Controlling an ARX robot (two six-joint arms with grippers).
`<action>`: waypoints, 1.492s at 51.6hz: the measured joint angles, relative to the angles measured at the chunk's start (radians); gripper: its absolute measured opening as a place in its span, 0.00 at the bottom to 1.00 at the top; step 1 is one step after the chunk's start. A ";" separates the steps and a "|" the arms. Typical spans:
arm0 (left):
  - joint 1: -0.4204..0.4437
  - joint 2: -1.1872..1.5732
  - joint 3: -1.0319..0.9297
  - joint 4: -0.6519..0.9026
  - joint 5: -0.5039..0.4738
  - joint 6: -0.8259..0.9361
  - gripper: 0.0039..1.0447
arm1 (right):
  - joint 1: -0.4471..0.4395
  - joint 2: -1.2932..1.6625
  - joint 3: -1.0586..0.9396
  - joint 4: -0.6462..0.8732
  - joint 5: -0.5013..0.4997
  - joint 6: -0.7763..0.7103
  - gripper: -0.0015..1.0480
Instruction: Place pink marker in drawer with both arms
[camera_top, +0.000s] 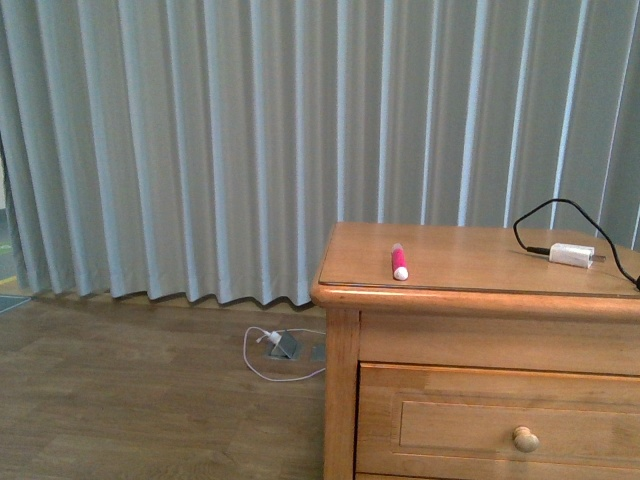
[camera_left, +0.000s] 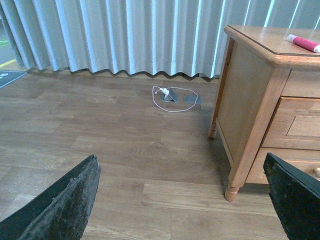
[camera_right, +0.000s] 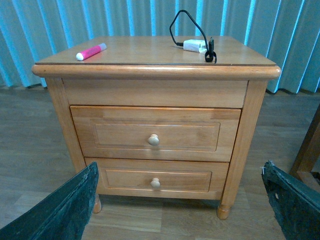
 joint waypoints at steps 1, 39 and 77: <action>0.000 0.000 0.000 0.000 0.000 0.000 0.95 | 0.000 0.000 0.000 0.000 0.000 0.000 0.92; 0.000 0.000 0.000 0.000 0.000 0.000 0.95 | 0.000 0.000 0.000 0.000 0.000 0.000 0.92; 0.000 0.000 0.000 0.000 0.000 0.000 0.95 | -0.048 0.432 0.084 0.146 -0.129 -0.007 0.92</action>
